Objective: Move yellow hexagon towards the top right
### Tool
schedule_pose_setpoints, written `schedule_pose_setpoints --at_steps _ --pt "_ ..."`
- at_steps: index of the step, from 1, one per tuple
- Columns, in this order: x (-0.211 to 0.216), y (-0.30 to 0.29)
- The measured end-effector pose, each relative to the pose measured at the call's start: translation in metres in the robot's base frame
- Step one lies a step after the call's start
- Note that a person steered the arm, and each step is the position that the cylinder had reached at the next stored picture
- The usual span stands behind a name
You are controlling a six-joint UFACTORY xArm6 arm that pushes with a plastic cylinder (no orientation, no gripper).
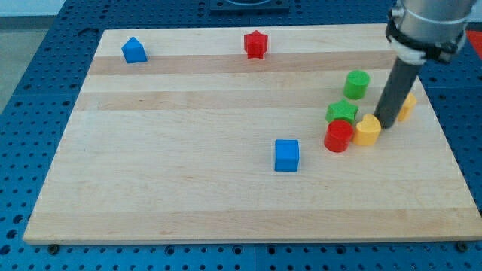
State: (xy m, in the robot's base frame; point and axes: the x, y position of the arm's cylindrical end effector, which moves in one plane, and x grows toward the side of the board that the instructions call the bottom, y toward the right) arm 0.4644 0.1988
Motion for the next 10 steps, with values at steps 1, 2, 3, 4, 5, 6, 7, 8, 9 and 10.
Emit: schedule_pose_setpoints --at_steps 1,2,3,4,5,6,7,8,9,10 --pt "0.055 -0.009" --pt "0.072 0.002" --pt "0.01 0.016" --pt "0.011 0.015" --pt "0.011 0.015" --pt "0.028 0.033" --pt "0.029 0.043" --pt "0.021 0.043" --pt "-0.031 0.043" --pt "-0.064 0.043"
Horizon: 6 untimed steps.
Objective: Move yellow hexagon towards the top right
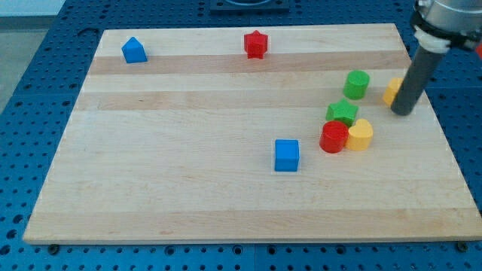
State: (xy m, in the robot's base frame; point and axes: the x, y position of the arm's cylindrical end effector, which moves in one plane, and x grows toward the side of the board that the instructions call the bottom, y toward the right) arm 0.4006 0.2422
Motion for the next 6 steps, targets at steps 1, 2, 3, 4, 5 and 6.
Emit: schedule_pose_setpoints --at_steps 1,2,3,4,5,6 --pt "-0.019 0.0" --pt "-0.026 0.0" --pt "-0.045 0.0" --pt "-0.069 0.0" --pt "-0.084 0.0" --pt "-0.074 0.0"
